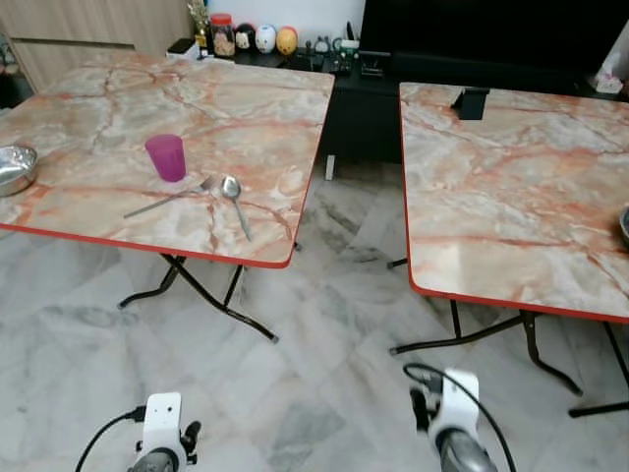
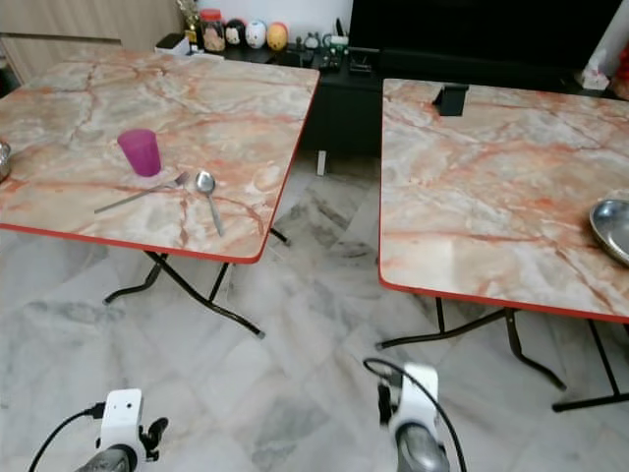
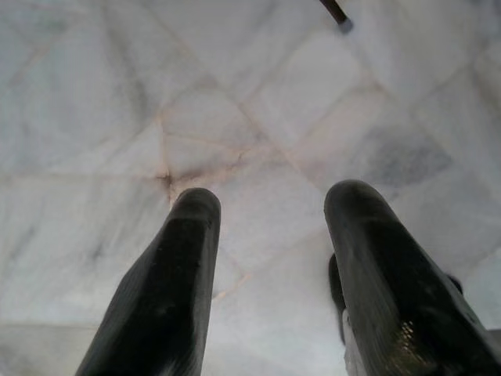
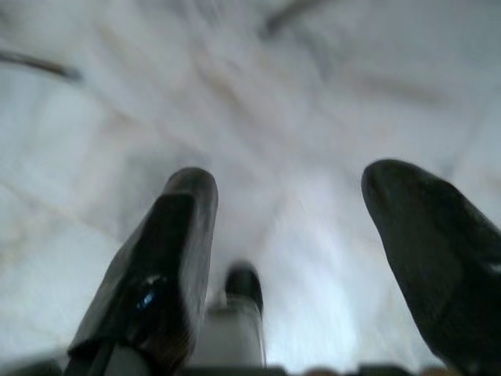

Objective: Setting the table

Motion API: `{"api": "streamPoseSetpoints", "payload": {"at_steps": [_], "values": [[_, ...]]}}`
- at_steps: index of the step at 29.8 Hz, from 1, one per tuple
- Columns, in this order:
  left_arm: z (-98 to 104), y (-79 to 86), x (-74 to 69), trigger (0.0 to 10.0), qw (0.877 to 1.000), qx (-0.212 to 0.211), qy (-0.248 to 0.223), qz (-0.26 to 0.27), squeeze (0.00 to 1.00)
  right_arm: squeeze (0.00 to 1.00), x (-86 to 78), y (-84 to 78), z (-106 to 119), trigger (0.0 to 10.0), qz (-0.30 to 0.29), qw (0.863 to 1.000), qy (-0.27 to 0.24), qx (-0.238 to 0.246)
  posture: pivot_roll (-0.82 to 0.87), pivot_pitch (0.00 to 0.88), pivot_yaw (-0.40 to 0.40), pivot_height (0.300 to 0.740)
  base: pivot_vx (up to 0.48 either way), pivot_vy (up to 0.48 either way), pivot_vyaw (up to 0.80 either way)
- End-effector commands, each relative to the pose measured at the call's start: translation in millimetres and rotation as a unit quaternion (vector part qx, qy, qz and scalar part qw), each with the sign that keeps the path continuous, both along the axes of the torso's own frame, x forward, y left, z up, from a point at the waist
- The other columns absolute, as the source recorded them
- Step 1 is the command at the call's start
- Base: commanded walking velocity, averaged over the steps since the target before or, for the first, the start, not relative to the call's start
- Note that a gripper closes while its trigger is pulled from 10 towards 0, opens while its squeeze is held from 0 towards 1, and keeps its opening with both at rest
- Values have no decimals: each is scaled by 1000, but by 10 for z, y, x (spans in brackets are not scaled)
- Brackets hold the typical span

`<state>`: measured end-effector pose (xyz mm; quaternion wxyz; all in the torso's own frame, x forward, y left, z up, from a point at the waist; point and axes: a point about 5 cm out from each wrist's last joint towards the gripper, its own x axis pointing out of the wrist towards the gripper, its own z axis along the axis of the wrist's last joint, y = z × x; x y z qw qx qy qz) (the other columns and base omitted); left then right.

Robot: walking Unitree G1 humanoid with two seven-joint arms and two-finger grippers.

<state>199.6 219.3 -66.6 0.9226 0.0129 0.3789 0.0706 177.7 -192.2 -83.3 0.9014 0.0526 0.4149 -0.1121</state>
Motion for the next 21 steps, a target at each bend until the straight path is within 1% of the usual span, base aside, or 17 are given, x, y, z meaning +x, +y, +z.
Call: {"api": "streamPoseSetpoints", "payload": {"at_steps": [1,4,6,11,21], "values": [[-29,7,-53,10000,1000,-1,10,3,0,0,-14,2,-11,10000,-2,1000,8,0,-67,0,-15,740,0,285,0],[-31,11,-57,10000,1000,0,10,3,0,0,-34,14,-22,10000,5,1000,12,0,-68,0,-14,740,0,281,0],[-31,16,-58,10000,1000,1,12,2,0,0,-17,63,-24,10000,23,1000,14,11,-76,0,-8,740,0,285,0],[-29,13,-53,10000,1000,1,11,1,0,0,-33,75,-36,10000,17,1000,22,13,-78,0,-6,740,0,282,0],[-27,12,-49,10000,1000,1,10,6,0,0,-30,97,-38,10000,23,999,22,14,-62,0,-8,740,0,282,0]]}}
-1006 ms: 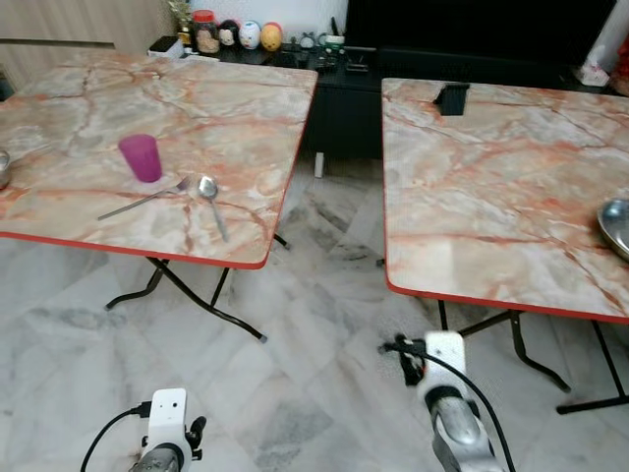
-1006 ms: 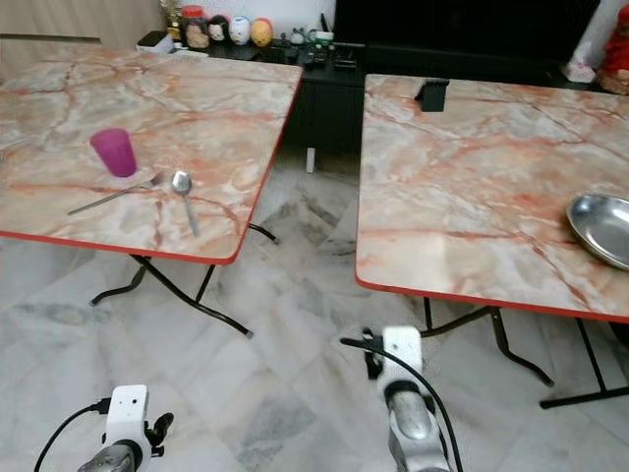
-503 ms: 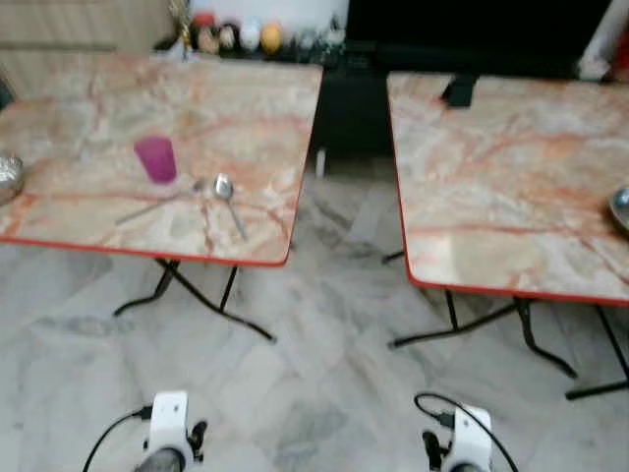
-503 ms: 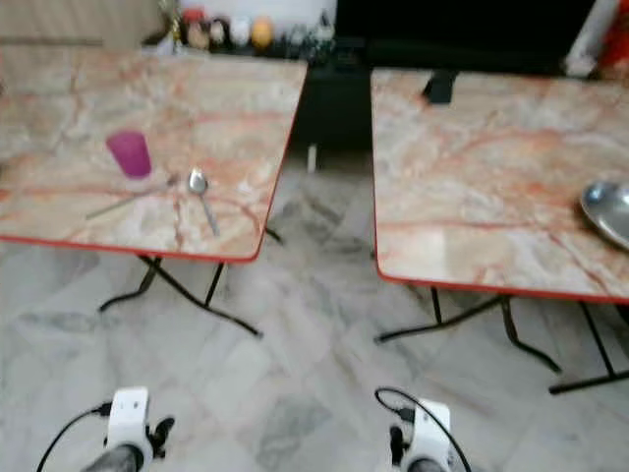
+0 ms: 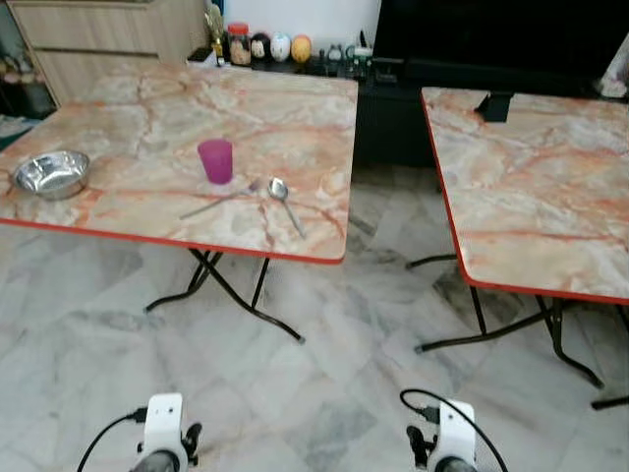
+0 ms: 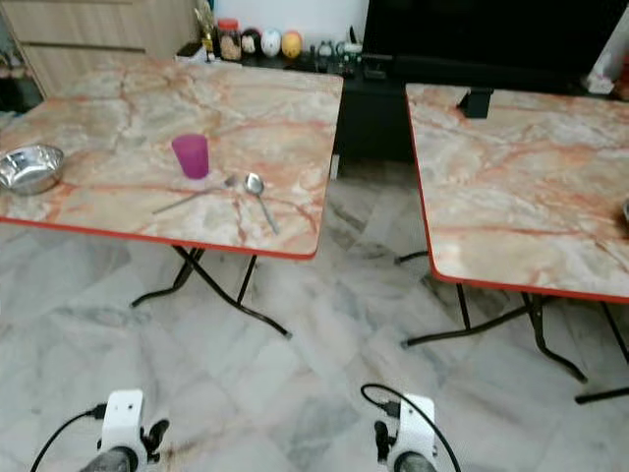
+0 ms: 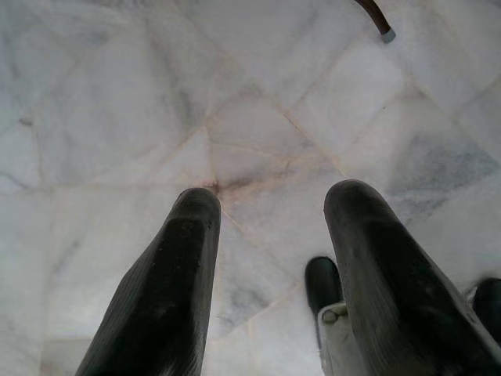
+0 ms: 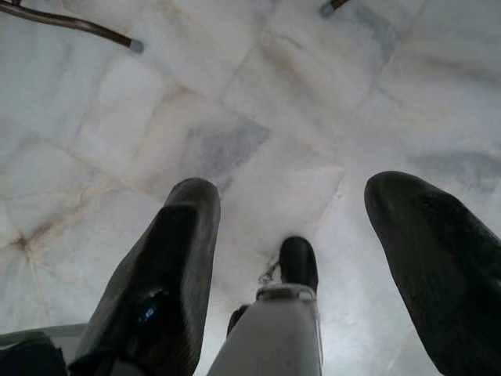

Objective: Setting the table

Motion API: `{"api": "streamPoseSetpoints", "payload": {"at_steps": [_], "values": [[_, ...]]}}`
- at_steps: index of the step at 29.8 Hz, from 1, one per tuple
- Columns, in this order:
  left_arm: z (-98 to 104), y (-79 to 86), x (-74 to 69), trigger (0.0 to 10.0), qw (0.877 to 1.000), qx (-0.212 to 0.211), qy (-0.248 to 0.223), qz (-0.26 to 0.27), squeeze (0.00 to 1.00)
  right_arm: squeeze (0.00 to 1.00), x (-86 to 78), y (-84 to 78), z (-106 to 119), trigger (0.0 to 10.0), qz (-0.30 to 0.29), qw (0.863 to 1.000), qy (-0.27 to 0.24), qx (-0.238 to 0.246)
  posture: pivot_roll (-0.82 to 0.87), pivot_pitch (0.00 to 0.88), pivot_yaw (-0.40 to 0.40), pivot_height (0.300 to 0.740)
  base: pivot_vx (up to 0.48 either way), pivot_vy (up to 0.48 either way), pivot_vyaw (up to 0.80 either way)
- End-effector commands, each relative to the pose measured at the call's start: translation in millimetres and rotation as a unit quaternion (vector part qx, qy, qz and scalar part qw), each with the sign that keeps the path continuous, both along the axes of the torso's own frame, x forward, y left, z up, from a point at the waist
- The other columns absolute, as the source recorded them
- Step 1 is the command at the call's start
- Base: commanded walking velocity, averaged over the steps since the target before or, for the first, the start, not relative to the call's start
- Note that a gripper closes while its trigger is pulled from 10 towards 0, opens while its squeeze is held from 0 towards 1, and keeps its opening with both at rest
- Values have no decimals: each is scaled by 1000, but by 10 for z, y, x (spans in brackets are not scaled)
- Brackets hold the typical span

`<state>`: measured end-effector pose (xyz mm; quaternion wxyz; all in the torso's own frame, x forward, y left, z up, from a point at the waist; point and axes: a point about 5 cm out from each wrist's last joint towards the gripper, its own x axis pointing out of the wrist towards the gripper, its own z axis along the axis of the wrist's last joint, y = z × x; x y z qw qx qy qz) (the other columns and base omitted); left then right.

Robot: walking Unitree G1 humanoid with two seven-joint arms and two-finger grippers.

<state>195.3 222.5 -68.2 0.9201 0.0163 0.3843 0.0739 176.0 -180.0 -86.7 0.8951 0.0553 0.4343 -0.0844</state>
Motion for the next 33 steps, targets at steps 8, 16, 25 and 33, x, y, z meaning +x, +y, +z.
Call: {"api": "streamPoseSetpoints", "payload": {"at_steps": [8,16,25,33], "values": [[-8,-20,1,10000,1000,-2,4,6,0,0,-31,16,-21,10000,8,1000,14,-2,-63,0,-5,740,0,327,0],[-3,-22,11,10000,1000,-2,3,4,0,0,-67,13,-39,10000,5,1000,22,-4,-62,3,-4,740,0,349,0],[0,-21,18,10000,1000,-2,3,3,0,0,-91,-6,-48,10000,2,1000,26,-4,-63,9,-3,740,0,394,0],[-1,-20,14,10000,1000,-2,3,2,0,0,-99,2,-52,10000,4,1000,26,-2,-60,2,-4,740,0,480,0]]}}
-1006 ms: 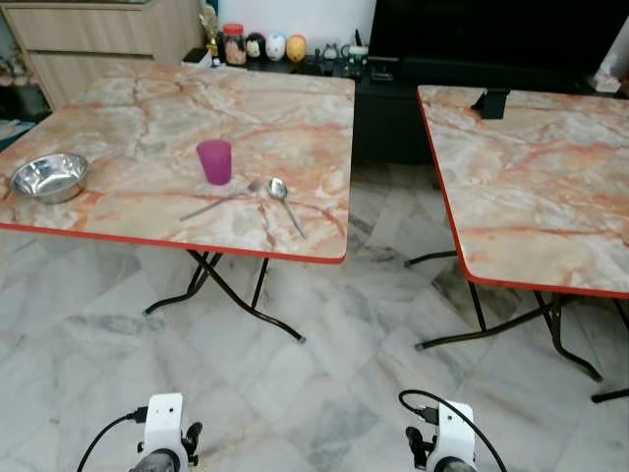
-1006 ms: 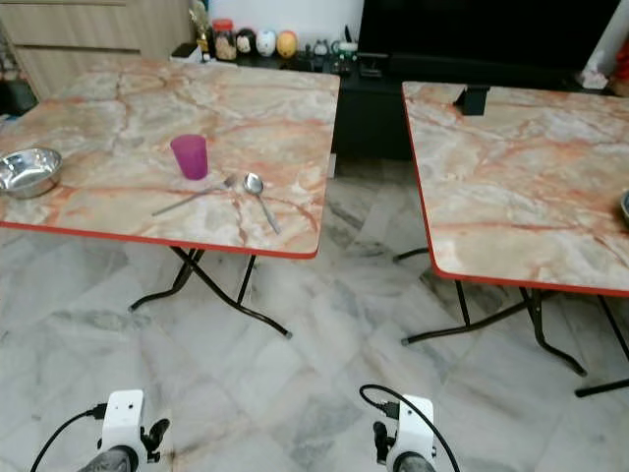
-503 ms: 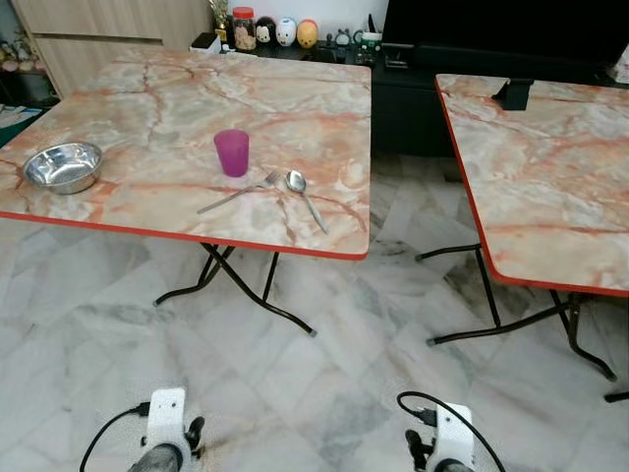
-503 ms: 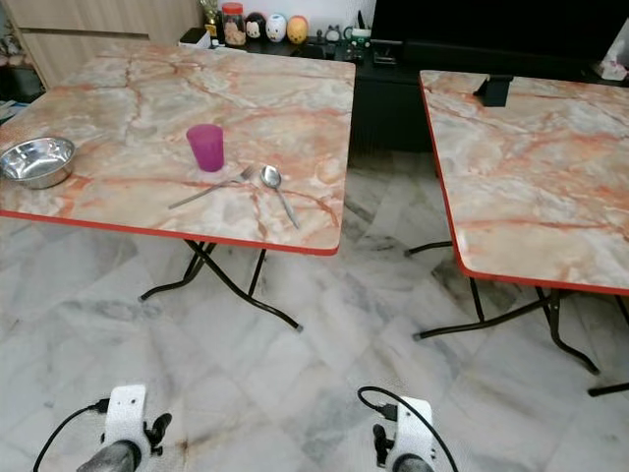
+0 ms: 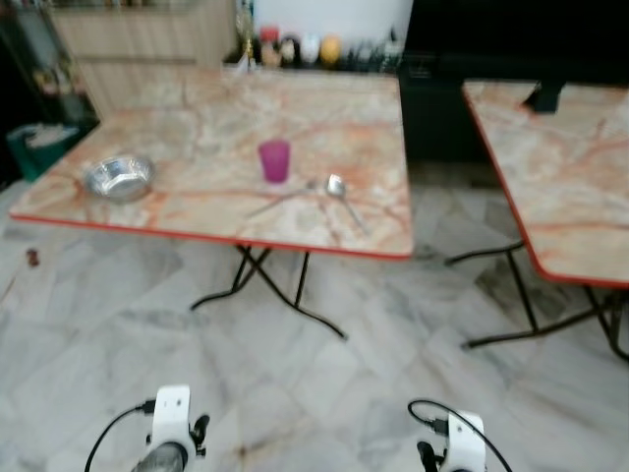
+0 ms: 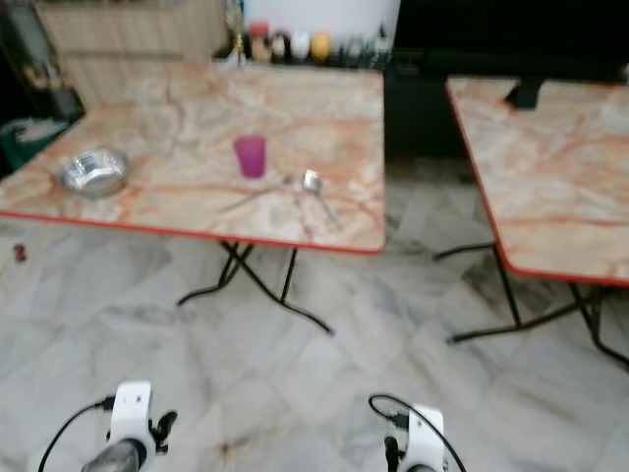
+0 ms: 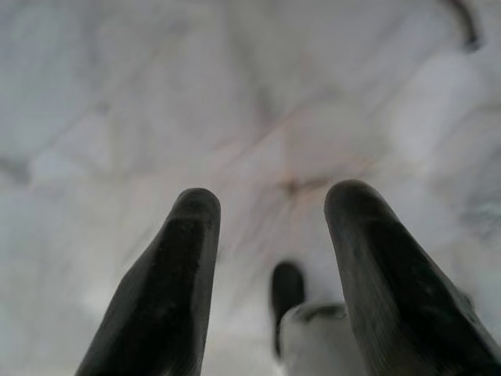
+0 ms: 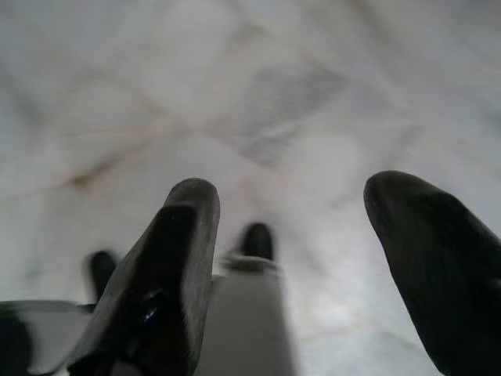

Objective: Setting the table

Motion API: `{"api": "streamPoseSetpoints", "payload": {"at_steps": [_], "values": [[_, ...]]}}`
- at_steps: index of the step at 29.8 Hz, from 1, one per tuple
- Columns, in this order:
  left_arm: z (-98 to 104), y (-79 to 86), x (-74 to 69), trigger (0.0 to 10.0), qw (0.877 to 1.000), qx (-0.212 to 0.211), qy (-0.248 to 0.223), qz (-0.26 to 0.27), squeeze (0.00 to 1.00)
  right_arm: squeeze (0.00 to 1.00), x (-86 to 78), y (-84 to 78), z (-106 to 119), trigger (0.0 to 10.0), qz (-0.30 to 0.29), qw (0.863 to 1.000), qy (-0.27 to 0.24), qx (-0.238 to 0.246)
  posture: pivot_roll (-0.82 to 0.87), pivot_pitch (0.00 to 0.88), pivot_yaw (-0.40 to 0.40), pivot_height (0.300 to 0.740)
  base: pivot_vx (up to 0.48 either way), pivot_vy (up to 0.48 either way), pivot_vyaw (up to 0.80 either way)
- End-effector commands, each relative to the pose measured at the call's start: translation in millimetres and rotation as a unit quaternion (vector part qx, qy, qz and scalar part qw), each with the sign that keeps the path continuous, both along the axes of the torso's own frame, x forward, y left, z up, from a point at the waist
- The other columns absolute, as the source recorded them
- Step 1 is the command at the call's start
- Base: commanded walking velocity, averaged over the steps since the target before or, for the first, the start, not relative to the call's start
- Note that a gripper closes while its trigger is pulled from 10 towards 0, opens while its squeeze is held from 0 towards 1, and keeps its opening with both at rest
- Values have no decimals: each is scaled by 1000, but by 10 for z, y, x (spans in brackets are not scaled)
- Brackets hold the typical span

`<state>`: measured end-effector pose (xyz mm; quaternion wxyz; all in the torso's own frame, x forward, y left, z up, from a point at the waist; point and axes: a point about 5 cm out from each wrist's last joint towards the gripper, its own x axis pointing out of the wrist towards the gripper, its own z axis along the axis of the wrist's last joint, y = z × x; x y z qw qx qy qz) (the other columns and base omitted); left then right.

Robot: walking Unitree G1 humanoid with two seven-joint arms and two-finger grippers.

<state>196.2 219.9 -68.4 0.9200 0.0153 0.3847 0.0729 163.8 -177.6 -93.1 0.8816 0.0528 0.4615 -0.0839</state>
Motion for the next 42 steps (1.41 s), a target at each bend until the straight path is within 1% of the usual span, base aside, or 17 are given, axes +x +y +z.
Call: {"api": "streamPoseSetpoints", "payload": {"at_steps": [1,42], "values": [[1,6,5,10000,1000,0,3,3,0,0,22,-22,12,10000,2,1000,-4,-3,-60,2,-4,740,0,480,0],[-19,-13,-25,10000,1000,-2,8,-4,0,0,47,55,15,10000,30,1000,-5,-3,-64,0,-15,740,0,480,0]]}}
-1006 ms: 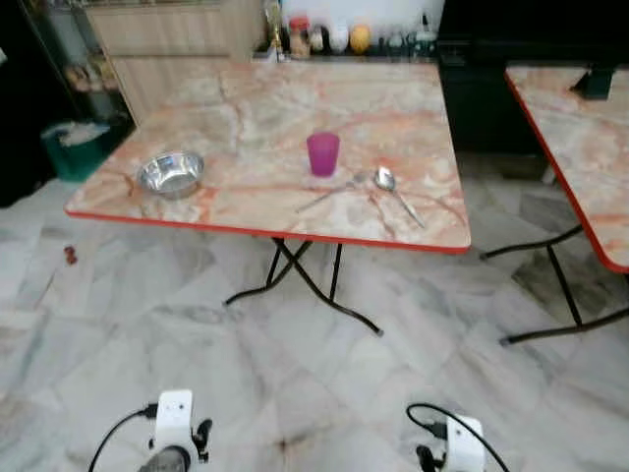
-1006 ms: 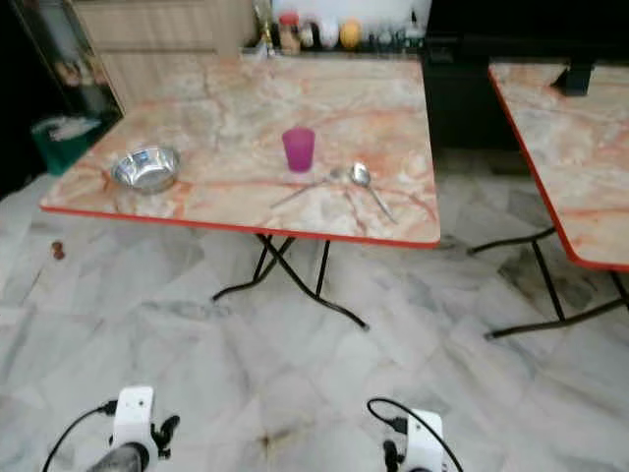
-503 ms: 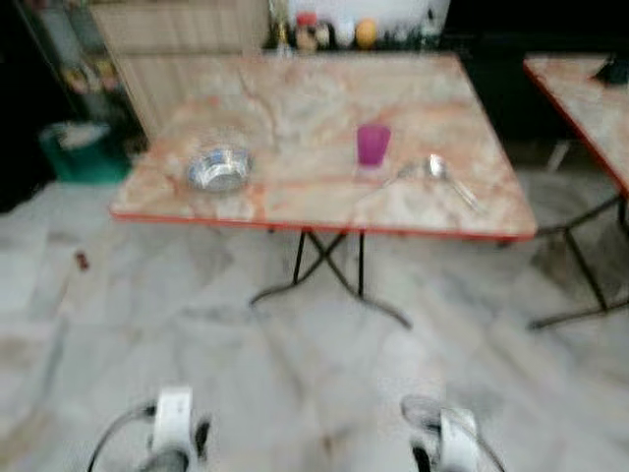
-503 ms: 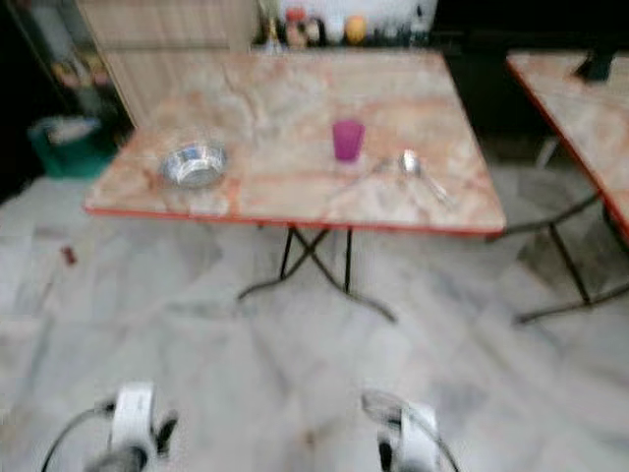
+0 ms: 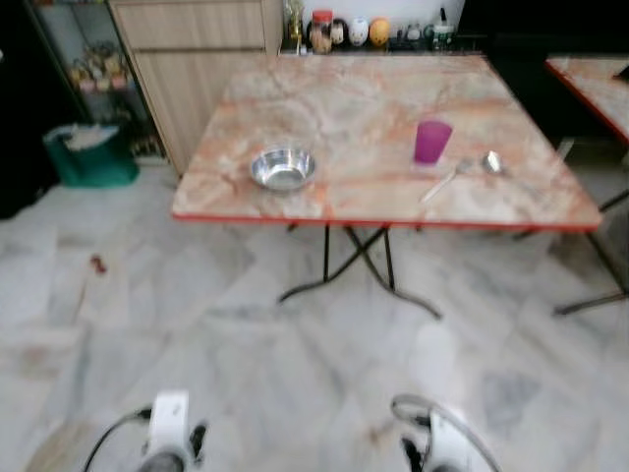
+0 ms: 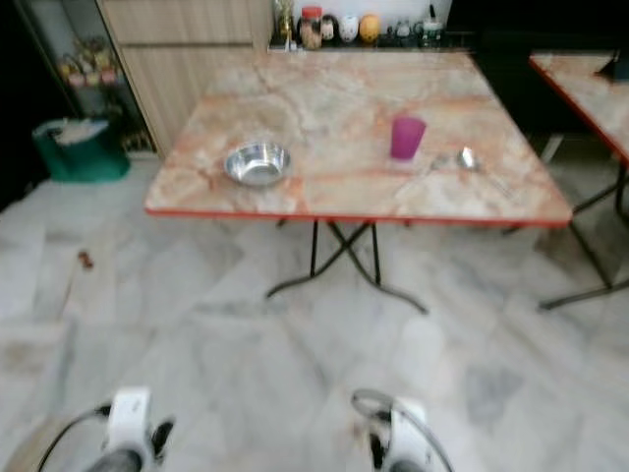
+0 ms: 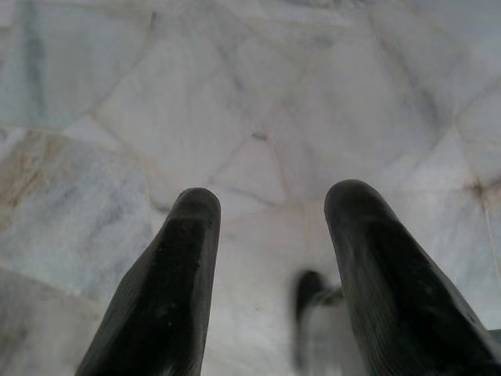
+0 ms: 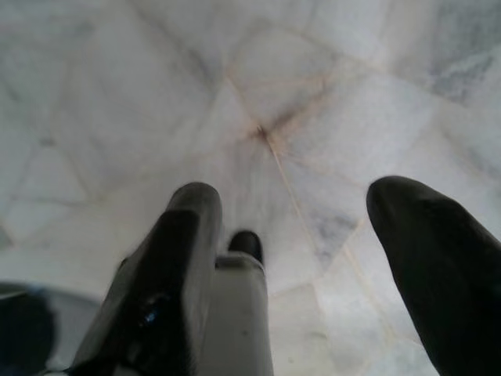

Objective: Setting the table

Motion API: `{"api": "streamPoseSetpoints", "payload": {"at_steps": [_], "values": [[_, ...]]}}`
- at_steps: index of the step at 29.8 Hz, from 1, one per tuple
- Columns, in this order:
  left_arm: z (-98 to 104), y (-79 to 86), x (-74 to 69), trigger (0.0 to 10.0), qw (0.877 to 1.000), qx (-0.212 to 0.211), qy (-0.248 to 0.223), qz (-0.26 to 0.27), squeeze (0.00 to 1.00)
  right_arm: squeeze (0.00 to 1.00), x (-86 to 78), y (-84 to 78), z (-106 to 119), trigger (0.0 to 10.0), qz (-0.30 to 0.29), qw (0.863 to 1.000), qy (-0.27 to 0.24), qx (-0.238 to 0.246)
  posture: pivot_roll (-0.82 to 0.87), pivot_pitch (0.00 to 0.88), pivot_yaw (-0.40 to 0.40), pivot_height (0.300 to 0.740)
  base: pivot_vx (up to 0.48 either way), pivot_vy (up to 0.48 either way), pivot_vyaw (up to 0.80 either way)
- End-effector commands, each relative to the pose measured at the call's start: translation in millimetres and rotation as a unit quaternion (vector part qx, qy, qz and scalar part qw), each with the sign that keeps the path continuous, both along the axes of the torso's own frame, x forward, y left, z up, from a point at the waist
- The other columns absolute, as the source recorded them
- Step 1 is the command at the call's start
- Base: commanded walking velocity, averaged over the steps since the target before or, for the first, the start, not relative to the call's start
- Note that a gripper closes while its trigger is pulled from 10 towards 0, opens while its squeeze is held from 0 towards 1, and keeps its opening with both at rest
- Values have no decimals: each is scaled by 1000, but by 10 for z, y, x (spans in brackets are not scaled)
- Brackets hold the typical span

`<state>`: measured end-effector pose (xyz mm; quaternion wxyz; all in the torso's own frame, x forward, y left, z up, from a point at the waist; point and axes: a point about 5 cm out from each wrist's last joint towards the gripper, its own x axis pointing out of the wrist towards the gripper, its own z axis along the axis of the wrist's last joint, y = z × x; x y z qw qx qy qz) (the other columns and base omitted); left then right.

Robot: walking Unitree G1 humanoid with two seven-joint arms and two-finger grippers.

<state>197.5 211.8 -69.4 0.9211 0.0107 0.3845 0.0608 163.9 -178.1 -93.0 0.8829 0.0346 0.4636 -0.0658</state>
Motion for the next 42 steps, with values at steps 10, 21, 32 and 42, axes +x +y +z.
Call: {"api": "streamPoseSetpoints", "payload": {"at_steps": [10,21,32,42], "values": [[-16,59,-47,10000,1000,7,10,3,0,0,57,69,19,10000,11,1000,-8,3,-61,0,-17,740,0,480,0],[-2,71,-24,10000,1000,11,7,14,0,0,83,86,30,10000,10,1000,-12,4,-49,0,-20,740,0,480,0],[7,76,-12,10000,1000,16,3,11,0,0,55,91,17,10000,10,1000,-9,4,-44,0,-23,740,0,72,0],[3,67,-13,10000,1000,12,5,9,0,0,35,86,8,10000,10,1000,-4,4,-45,0,-24,740,0,0,0]]}}
